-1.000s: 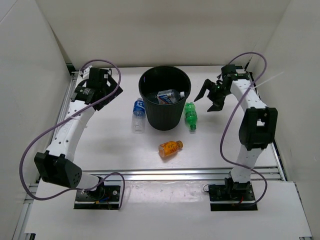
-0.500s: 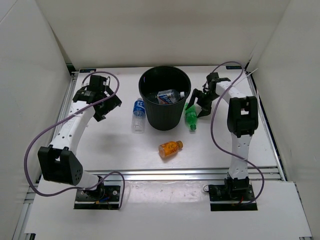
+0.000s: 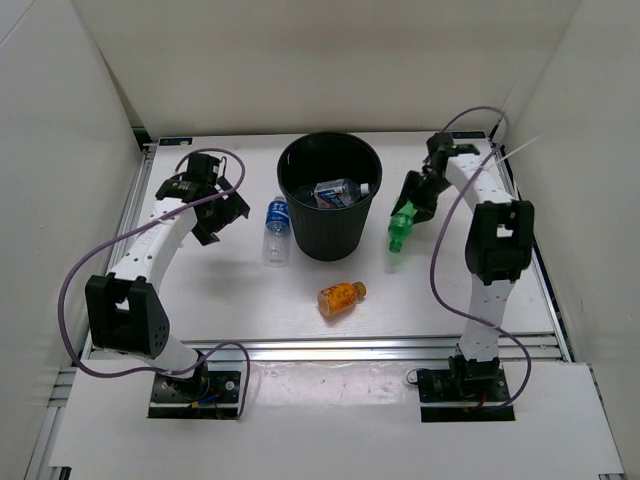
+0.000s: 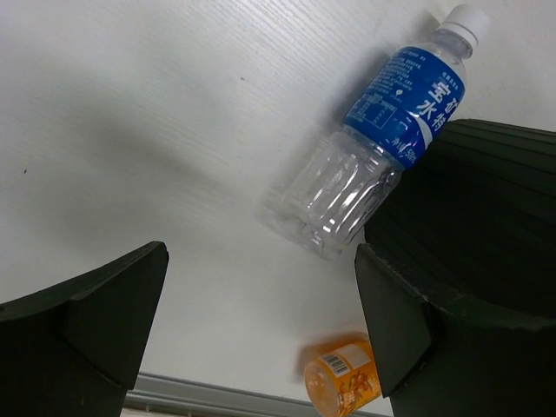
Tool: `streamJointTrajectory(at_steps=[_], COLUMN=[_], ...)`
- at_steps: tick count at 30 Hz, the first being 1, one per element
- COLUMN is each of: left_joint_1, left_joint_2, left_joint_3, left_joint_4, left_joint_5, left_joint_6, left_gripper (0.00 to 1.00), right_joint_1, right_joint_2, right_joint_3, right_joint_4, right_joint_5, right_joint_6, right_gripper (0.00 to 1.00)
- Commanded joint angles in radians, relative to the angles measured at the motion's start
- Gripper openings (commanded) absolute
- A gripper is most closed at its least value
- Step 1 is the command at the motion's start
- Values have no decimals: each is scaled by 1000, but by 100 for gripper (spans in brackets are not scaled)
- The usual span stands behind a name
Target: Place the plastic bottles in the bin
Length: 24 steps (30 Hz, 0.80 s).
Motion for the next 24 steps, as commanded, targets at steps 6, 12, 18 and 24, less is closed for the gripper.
streamJointTrajectory(at_steps=[6, 12, 18, 24], left_joint_1=[-91, -110, -128, -160], left_joint_2=[120, 228, 300, 357], left_joint_3=[77, 148, 157, 157], left_joint_4=[125, 125, 135, 154], left_joint_5=[11, -9, -9, 0], left_joint_6=[36, 45, 45, 91], left_gripper=[100, 100, 100, 100], right_joint_1=[-38, 49, 158, -24], right_joint_2=[-284, -373, -225, -358], right_joint_3=[587, 550, 716, 580], right_joint_4=[-267, 31, -112, -145], right_joint_5=[77, -201, -288, -285], right_joint_6=[131, 137, 66, 80], right_gripper=[19, 28, 100, 100])
